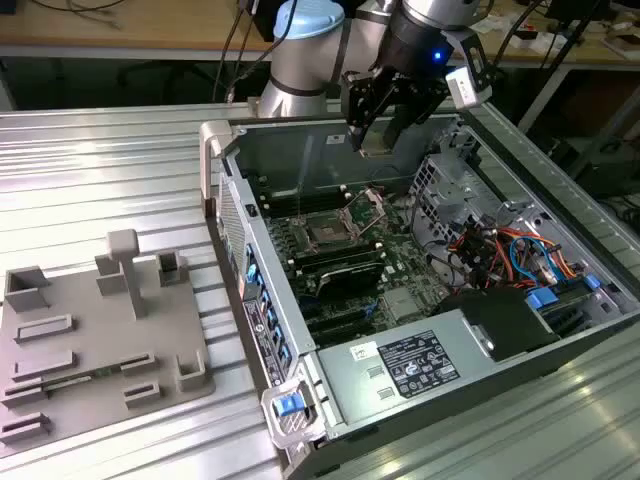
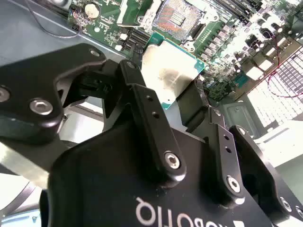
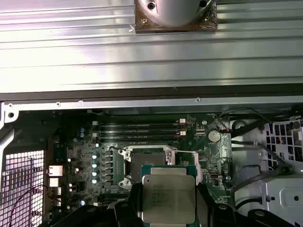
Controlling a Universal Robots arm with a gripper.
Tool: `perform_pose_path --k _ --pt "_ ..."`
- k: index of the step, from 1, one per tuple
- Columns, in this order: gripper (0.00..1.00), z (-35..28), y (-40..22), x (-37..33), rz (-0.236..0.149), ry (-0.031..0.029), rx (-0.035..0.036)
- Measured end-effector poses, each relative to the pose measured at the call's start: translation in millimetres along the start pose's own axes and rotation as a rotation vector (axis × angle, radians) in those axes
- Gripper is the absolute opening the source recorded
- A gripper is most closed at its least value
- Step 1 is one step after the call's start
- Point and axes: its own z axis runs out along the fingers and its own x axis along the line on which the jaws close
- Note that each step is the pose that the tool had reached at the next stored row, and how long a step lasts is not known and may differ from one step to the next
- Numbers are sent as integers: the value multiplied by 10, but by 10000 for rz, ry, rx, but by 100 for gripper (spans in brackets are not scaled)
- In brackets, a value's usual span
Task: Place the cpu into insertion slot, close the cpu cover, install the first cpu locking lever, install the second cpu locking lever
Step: 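Place the cpu into insertion slot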
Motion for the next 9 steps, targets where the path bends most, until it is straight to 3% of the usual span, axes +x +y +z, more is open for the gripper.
perform_pose_path --k 9 --pt "55 0 0 0 10 0 0"
